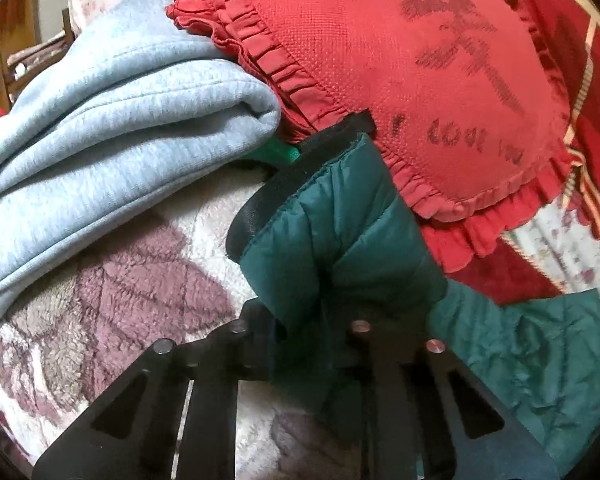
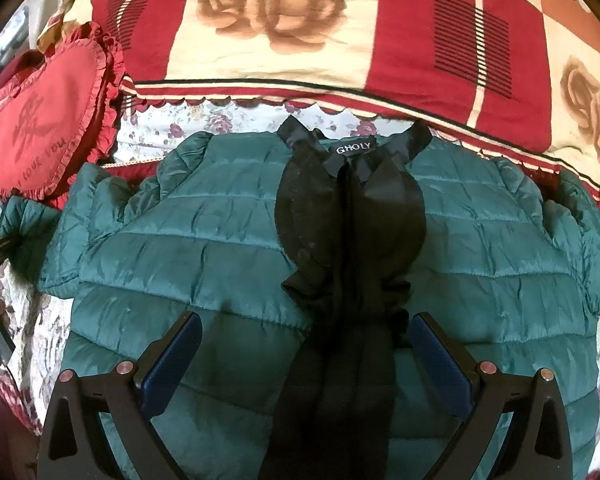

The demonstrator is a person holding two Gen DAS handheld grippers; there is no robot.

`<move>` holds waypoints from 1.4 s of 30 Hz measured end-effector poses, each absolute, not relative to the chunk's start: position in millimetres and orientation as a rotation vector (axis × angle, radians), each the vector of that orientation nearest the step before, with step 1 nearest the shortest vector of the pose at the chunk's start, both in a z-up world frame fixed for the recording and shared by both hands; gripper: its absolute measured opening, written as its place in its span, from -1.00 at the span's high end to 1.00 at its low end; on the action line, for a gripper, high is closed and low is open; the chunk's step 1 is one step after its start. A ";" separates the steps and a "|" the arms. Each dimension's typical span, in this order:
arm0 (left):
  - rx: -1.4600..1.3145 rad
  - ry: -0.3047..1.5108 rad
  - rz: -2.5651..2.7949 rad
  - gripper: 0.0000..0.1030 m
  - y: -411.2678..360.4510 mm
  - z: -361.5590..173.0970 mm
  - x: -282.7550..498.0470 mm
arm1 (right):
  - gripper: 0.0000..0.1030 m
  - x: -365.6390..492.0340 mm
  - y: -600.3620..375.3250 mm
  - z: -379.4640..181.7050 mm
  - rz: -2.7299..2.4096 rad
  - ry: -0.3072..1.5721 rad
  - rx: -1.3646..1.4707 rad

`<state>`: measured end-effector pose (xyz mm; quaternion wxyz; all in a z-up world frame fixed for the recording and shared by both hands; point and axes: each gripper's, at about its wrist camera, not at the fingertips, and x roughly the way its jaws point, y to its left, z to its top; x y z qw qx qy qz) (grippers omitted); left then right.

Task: Fold large clothes
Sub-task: 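Close the left tool on the sleeve cuff, then lift the sleeve with the left tool and carry it across the jacket body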

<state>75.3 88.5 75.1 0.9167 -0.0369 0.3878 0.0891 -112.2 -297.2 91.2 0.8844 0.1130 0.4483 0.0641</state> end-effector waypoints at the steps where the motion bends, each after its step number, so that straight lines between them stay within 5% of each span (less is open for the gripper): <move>1: -0.082 0.794 0.172 0.73 88.8 78.4 71.5 | -1.00 -112.9 -296.8 91.5 0.134 0.932 0.237; 15: -0.187 0.775 -0.104 0.75 47.8 135.6 0.3 | -1.00 -134.1 -315.8 99.7 0.117 0.902 0.271; 42: -0.065 0.810 -0.507 0.75 -164.2 173.8 -84.8 | -1.00 -148.3 -393.2 101.1 0.009 0.885 0.316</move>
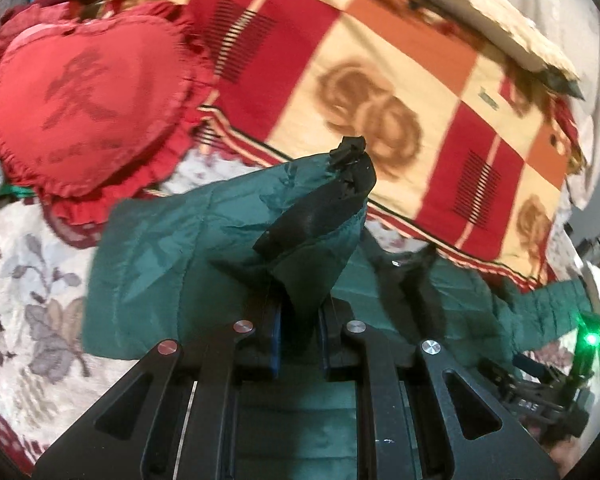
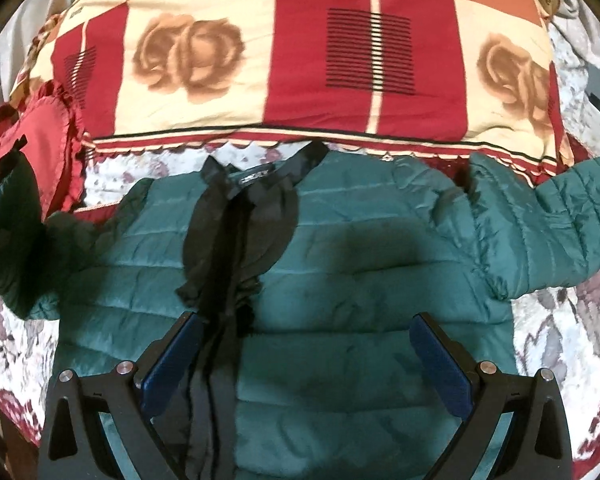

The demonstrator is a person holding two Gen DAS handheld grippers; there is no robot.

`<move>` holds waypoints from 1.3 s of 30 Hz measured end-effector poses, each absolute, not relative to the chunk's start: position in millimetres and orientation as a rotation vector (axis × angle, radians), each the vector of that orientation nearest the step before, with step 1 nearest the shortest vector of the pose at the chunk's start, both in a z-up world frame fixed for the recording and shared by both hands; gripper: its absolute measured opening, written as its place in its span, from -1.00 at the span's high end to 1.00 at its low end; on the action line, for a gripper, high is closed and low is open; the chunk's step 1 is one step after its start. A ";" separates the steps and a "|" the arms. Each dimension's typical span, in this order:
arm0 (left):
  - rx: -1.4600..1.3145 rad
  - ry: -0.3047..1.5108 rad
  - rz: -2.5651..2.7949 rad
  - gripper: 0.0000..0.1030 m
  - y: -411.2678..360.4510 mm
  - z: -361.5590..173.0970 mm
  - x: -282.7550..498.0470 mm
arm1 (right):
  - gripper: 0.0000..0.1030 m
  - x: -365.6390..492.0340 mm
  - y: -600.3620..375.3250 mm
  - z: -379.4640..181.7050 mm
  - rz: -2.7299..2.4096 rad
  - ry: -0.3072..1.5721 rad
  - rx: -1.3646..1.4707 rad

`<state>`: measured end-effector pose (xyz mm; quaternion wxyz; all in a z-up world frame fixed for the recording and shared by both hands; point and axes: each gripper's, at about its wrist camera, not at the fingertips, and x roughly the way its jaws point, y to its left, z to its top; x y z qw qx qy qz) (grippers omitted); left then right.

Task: Fold large clothes
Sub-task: 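Lift the sleeve with the left tool and carry it across the jacket body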

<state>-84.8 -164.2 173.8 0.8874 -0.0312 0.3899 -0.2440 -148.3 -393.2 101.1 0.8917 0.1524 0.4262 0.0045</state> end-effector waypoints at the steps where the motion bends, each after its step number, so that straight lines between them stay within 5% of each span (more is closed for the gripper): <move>1: -0.063 0.814 -0.522 0.75 -171.4 173.9 -87.4 | -1.00 -149.1 -395.9 99.3 0.009 0.886 0.322; 39: 0.004 1.040 -0.806 0.75 -340.9 101.3 -140.6 | -1.00 -133.9 -459.9 72.5 -0.066 0.944 0.383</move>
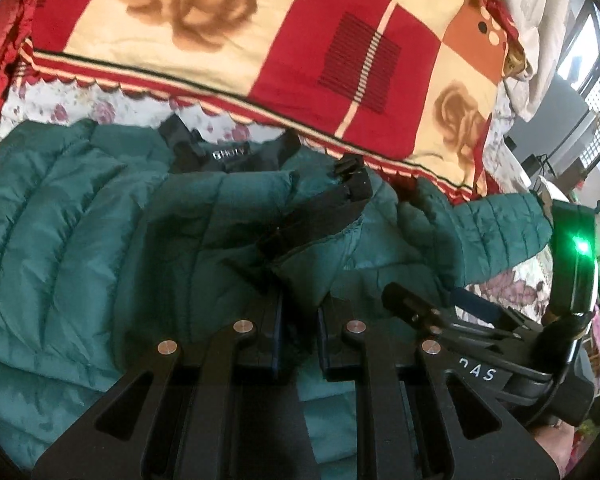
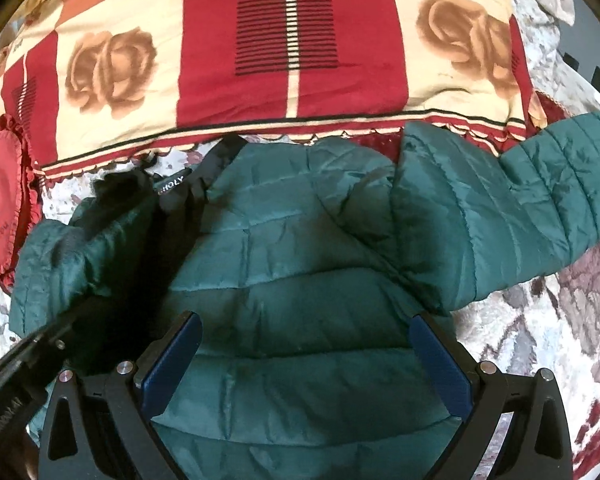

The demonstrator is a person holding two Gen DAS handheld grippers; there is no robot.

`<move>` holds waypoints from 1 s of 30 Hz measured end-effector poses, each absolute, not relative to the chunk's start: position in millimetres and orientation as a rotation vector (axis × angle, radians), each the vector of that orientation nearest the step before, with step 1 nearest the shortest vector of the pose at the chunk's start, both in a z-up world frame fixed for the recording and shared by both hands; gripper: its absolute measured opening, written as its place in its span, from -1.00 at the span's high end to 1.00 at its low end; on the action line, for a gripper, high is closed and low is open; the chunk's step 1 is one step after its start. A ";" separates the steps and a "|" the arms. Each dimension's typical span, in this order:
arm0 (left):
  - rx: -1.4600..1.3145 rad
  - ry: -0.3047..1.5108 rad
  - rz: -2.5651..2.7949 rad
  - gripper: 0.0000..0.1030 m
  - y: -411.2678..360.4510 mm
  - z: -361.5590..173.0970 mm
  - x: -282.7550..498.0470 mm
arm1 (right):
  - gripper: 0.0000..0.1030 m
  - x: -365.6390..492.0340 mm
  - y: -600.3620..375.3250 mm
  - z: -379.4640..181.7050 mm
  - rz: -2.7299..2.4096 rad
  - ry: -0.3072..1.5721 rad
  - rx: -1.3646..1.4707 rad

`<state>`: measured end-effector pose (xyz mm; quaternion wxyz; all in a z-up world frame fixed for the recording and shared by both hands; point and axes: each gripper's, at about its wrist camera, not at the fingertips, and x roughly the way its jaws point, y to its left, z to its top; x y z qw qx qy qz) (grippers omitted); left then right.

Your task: Fold large clothes

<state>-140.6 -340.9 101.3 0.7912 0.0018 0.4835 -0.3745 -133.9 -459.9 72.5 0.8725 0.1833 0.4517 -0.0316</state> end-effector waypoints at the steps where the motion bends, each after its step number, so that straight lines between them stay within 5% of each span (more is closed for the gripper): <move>1: 0.006 1.047 -0.806 0.74 -340.8 100.2 -141.1 | -1.00 -134.1 -460.3 71.7 -0.066 0.947 0.384; 5: -0.013 1.070 -0.808 0.64 -335.1 102.2 -141.4 | -1.00 -135.7 -463.4 68.2 -0.070 0.958 0.398; 7: -0.034 1.063 -0.832 0.12 -331.0 107.7 -144.3 | -1.00 -136.8 -464.7 67.2 -0.070 0.961 0.409; 10: -0.114 1.039 -0.899 -0.39 -321.0 121.6 -149.2 | -1.00 -138.8 -465.9 68.5 -0.068 0.958 0.428; 19: -0.017 0.950 -0.727 -0.39 -264.5 151.2 -140.5 | -1.00 -140.9 -457.0 84.2 0.007 0.921 0.514; 30: -0.016 0.964 -0.413 -0.39 -165.0 111.9 -98.3 | -1.00 -122.5 -419.2 87.5 0.155 0.952 0.582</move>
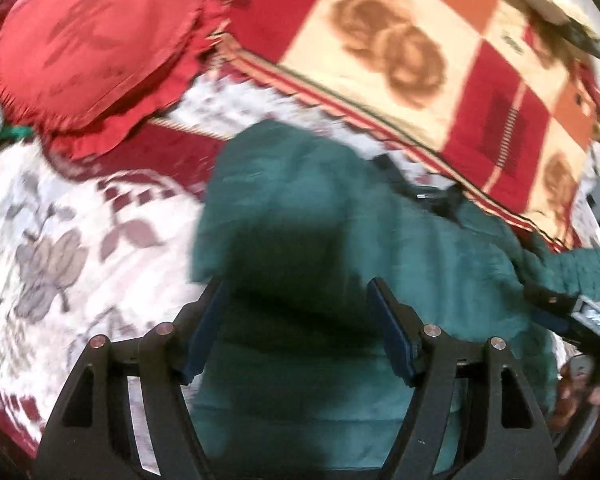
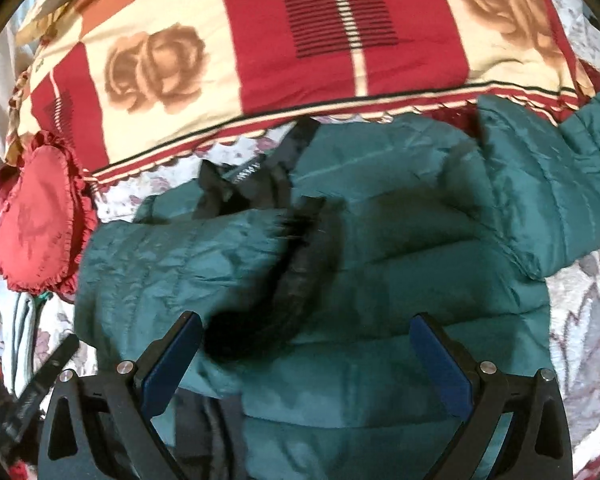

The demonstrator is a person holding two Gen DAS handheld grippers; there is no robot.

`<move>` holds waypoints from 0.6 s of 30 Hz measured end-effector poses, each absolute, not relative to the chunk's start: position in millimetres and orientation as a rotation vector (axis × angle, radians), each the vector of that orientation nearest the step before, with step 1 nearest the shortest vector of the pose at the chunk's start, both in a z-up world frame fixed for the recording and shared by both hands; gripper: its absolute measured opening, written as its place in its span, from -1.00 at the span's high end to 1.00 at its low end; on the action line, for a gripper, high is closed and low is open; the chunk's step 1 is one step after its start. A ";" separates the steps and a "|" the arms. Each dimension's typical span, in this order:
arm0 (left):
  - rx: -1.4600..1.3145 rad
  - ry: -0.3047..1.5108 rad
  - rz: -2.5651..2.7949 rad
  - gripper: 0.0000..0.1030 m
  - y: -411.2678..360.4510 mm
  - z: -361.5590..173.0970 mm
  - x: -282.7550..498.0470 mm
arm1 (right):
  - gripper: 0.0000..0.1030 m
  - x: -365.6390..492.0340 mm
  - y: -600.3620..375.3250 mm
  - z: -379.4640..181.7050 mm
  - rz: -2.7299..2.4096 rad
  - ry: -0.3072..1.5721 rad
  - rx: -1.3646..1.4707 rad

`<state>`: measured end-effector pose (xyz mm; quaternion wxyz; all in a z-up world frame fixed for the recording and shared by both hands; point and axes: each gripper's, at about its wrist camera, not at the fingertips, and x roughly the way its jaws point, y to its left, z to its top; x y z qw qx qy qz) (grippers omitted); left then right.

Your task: Fold large clothes

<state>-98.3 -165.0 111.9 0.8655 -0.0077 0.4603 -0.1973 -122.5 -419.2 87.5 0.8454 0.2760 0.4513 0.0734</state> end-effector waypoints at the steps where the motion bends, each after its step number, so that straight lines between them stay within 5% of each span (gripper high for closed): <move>1: -0.023 0.971 -0.401 -0.39 -158.4 108.3 -96.1 | -1.00 -121.6 -418.4 87.3 0.170 0.957 0.597; 9: -0.024 0.977 -0.358 -0.39 -145.6 96.1 -92.5 | -0.96 -108.1 -399.6 70.5 0.165 1.027 0.580; 12: -0.032 0.986 -0.348 -0.39 -144.4 92.6 -90.1 | -0.48 -107.4 -391.4 72.0 0.158 1.001 0.520; 14: -0.026 0.989 -0.342 -0.39 -144.7 90.9 -89.6 | 0.14 -107.0 -387.2 77.2 0.154 0.979 0.472; 18: -0.010 0.995 -0.332 -0.39 -146.1 88.7 -87.9 | 0.57 -110.9 -388.4 94.0 0.191 0.921 0.434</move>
